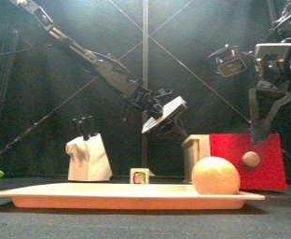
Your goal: Close drawer
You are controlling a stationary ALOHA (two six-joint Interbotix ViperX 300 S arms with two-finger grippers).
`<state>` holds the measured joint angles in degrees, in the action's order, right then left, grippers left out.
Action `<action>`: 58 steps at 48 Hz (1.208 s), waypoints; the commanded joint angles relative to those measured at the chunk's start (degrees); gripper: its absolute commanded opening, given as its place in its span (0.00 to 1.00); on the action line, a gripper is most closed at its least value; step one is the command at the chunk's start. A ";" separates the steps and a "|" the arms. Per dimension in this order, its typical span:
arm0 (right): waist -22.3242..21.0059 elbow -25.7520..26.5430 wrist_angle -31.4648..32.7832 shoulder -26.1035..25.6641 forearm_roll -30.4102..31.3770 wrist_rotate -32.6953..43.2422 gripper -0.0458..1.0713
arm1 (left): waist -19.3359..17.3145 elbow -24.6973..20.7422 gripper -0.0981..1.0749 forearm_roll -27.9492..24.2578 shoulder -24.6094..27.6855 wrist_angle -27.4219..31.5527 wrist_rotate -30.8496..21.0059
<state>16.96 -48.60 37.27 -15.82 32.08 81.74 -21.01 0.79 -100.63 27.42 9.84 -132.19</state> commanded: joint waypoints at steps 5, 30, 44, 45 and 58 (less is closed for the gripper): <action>-0.97 0.44 -0.09 -0.53 0.18 -0.18 0.27 | -0.18 -2.02 0.34 0.26 -0.79 -0.26 0.09; -5.01 0.18 -0.09 0.00 1.58 -0.35 0.27 | -0.18 -0.79 0.34 0.26 -0.70 -2.64 0.09; -7.82 -0.44 -0.09 -0.09 2.37 -0.18 0.27 | -0.18 -0.26 0.34 0.26 -0.79 -2.64 0.09; -8.00 -0.53 -0.09 0.00 2.37 -0.18 0.27 | -0.18 -0.26 0.34 0.35 -0.79 -2.64 0.09; -10.99 -0.53 -0.26 0.00 5.27 0.00 0.27 | -0.18 -0.26 0.34 0.26 -0.79 -2.64 0.09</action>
<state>8.00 -49.57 37.00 -15.21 36.04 81.65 -21.27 1.32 -100.28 27.69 7.12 -132.19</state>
